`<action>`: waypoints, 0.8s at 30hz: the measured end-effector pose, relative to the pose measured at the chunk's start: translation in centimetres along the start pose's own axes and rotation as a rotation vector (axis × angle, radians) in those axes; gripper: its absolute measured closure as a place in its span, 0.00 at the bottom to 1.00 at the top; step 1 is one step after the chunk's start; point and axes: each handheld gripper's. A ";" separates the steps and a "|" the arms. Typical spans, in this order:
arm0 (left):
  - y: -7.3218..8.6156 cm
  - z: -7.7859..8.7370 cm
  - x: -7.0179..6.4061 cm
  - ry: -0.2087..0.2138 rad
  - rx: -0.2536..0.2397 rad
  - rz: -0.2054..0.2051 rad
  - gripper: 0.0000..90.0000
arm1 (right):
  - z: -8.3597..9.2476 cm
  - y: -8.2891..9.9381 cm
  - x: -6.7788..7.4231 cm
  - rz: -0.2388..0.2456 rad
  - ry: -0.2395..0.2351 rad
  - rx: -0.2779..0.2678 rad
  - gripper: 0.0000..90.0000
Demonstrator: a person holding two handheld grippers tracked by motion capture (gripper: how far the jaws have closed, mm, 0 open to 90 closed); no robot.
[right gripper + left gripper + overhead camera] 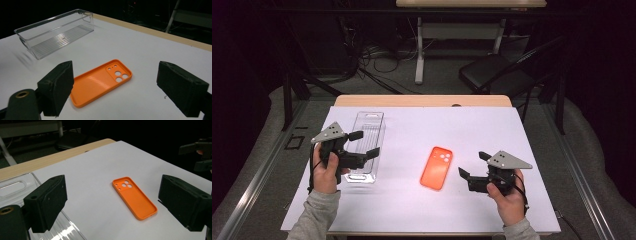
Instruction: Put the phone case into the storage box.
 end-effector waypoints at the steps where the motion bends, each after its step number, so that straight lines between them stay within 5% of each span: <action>1: -0.1 -0.1 0.0 0.002 0.001 0.003 0.09 | -0.2 -0.2 0.0 0.003 -0.002 0.002 0.15; 15: -1.1 -2.6 0.2 0.001 0.019 0.028 0.09 | -2.5 -1.5 -1.0 -0.022 -0.028 0.051 0.16; 24: -0.9 -2.6 0.6 -0.013 0.042 0.037 0.05 | -3.8 -1.8 -1.4 -0.042 -0.040 0.089 0.15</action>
Point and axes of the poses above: each handheld gripper's, and its own axes: z roughly backward along the jaws, y roughly out of its underside, x roughly to its left, and after that the axes turned 12 degrees about z, right-handed
